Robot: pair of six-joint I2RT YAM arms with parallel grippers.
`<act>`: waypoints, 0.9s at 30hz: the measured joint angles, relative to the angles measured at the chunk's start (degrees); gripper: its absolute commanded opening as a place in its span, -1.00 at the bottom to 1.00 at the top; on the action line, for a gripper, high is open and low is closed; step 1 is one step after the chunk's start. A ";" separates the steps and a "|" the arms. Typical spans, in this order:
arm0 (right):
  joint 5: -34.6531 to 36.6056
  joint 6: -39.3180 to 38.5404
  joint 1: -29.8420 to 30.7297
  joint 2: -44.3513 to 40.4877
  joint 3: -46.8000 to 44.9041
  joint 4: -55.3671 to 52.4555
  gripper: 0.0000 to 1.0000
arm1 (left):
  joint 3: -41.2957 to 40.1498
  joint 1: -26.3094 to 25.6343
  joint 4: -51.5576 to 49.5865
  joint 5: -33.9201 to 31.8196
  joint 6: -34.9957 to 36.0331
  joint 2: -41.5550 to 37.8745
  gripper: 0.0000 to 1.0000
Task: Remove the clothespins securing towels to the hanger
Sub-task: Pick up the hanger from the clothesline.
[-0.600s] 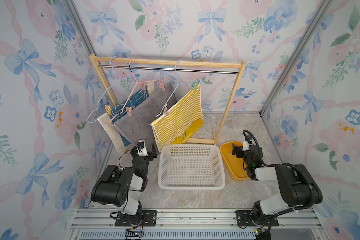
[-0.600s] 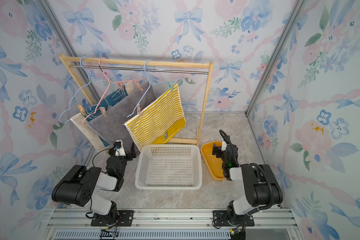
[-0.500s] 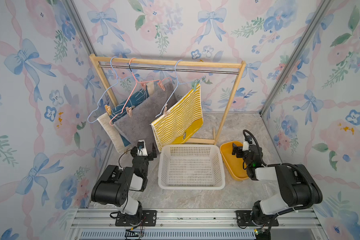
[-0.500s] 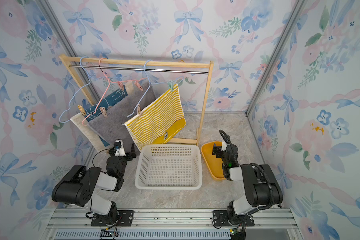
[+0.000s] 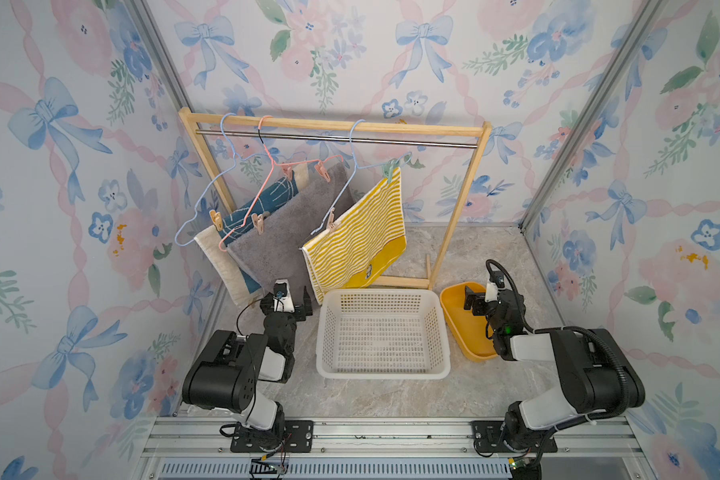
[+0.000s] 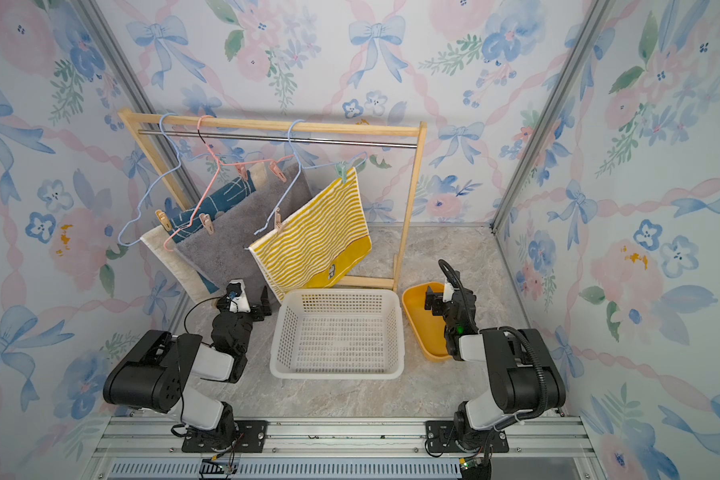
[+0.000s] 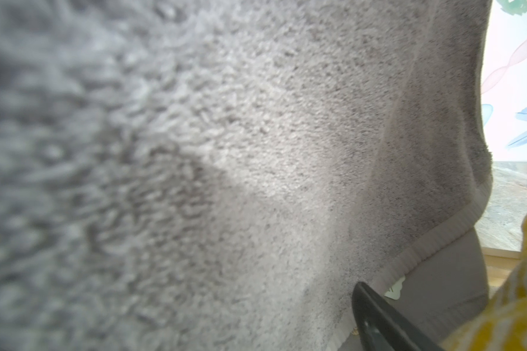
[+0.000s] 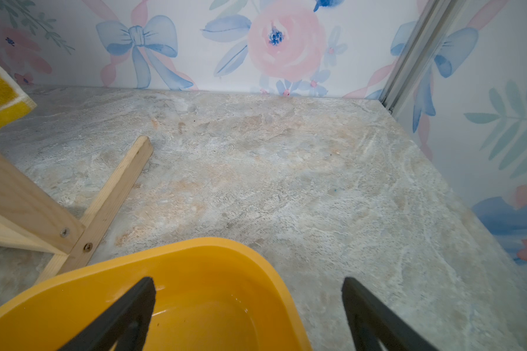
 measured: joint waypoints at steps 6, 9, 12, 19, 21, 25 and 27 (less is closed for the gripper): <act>-0.48 0.22 -0.37 0.00 0.00 0.00 0.95 | 0.04 0.00 -0.55 0.02 -0.02 0.00 0.96; -1.07 0.48 -0.90 0.00 0.00 0.00 0.95 | 0.11 0.00 -0.70 0.02 0.00 0.00 0.96; -1.03 0.59 -0.83 0.00 0.00 0.02 0.95 | 0.11 -0.55 -0.81 -0.85 0.07 0.00 0.96; 6.49 -0.70 4.22 -8.79 1.64 -11.50 0.95 | 5.09 -5.88 -12.24 -6.93 2.16 -7.39 0.93; 9.31 -0.96 5.75 -13.27 5.81 -18.32 0.95 | 7.37 -8.09 -15.72 -8.76 2.84 -11.50 0.90; 13.90 -1.01 9.55 -20.26 13.90 -28.61 0.95 | 10.82 -13.27 -24.00 -14.12 3.08 -20.15 0.83; 14.75 -0.48 10.51 -23.37 15.87 -33.05 0.96 | 11.52 -15.47 -28.35 -16.96 2.14 -25.16 0.79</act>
